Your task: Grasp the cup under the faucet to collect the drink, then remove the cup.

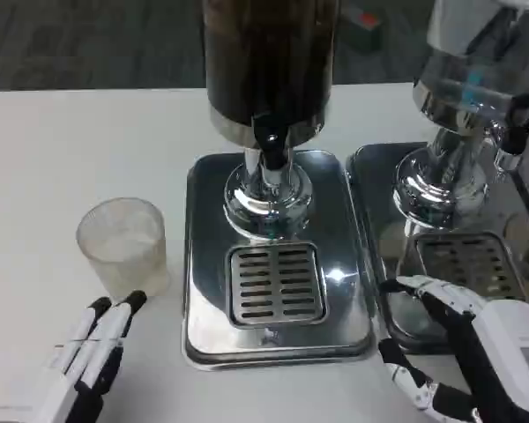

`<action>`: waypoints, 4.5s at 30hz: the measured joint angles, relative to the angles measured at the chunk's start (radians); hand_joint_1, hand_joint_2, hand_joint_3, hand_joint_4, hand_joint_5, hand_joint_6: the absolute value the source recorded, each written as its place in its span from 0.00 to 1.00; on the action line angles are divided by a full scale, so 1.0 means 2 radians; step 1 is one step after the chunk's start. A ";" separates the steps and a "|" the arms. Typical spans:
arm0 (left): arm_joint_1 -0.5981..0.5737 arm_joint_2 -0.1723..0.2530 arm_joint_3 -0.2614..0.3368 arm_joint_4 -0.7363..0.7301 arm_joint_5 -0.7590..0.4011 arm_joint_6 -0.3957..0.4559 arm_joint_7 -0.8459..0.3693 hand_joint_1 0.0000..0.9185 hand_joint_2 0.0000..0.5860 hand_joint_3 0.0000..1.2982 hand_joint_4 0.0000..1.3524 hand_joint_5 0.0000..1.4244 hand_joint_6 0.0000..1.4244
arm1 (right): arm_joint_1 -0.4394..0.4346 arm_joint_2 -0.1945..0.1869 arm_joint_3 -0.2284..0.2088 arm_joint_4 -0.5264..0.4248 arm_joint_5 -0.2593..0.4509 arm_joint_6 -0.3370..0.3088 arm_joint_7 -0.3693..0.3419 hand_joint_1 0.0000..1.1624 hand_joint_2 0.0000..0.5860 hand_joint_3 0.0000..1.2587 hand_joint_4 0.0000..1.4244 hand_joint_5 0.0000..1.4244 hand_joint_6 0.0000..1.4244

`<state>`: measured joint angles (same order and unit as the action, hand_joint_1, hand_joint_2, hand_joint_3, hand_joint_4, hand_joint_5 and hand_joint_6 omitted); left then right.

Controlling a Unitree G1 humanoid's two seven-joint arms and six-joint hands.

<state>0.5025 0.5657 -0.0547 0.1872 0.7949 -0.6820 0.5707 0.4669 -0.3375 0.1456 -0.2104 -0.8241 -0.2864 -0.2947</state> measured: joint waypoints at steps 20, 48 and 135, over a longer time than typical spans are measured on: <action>0.005 -0.003 0.002 0.001 -0.014 -0.014 0.016 0.00 0.03 0.00 0.00 0.01 0.15 | 0.000 0.004 -0.004 0.000 0.035 0.000 0.000 0.47 0.67 0.28 0.20 0.23 0.34; -0.129 -0.013 0.057 0.085 -0.179 -0.019 -0.103 0.02 0.00 0.00 0.00 0.09 0.18 | -0.010 0.025 -0.009 -0.008 0.070 0.008 0.019 0.44 0.64 0.29 0.22 0.25 0.35; -0.419 -0.001 -0.079 0.432 -0.170 -0.008 -0.103 0.32 0.06 0.20 0.30 0.43 0.65 | 0.011 0.047 -0.020 -0.028 0.072 0.014 0.026 0.43 0.62 0.31 0.23 0.27 0.36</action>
<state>-0.3351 0.5645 -0.2119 1.0511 0.4544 -0.6989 0.3652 0.4890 -0.2433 0.1048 -0.2663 -0.6801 -0.2578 -0.2435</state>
